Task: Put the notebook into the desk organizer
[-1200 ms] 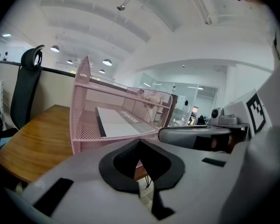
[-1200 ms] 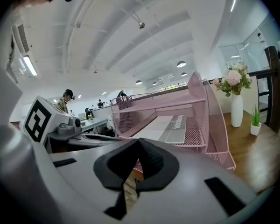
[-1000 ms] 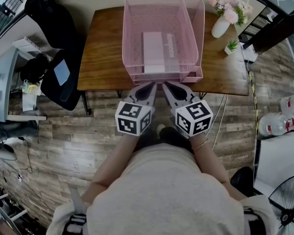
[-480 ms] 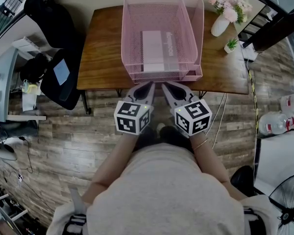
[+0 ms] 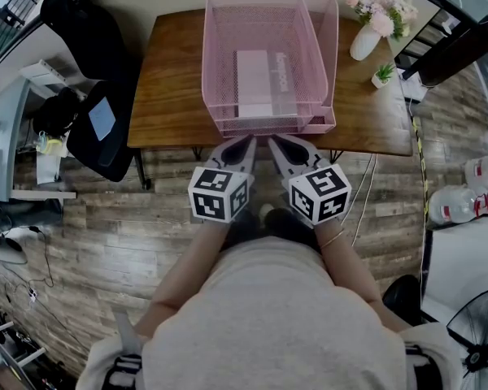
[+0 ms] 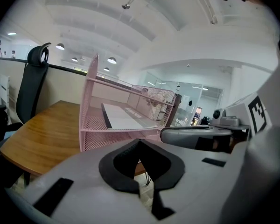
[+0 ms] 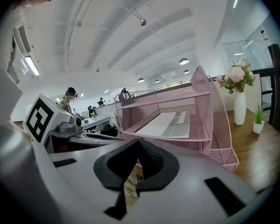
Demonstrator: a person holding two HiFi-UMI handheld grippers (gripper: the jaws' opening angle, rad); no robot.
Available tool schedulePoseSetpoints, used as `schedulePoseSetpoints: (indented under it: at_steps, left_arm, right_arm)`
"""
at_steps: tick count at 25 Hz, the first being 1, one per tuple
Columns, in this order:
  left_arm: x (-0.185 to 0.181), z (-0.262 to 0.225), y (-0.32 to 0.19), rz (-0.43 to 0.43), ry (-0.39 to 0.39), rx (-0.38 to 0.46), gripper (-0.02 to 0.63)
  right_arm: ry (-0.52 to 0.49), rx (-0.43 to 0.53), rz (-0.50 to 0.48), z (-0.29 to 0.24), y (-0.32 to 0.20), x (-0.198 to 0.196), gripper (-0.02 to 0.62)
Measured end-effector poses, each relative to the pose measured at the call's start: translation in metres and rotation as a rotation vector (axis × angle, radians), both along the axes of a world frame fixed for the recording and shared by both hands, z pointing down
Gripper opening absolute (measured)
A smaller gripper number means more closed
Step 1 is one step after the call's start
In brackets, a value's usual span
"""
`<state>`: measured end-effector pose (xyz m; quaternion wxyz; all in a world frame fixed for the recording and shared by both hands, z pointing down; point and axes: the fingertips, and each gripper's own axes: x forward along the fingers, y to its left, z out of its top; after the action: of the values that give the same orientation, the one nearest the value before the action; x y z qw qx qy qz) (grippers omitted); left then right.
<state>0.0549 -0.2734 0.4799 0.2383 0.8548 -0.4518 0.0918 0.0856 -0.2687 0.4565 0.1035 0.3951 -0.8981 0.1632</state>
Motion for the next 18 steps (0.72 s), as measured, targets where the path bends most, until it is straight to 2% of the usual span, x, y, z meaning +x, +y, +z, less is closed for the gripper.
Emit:
schedulePoseSetpoints:
  at_steps: [18]
  left_arm:
    - [-0.0019, -0.0017, 0.0027, -0.007, 0.012, 0.005, 0.000]
  right_arm:
    - [0.012, 0.004, -0.008, -0.0006, 0.0021, -0.0012, 0.009]
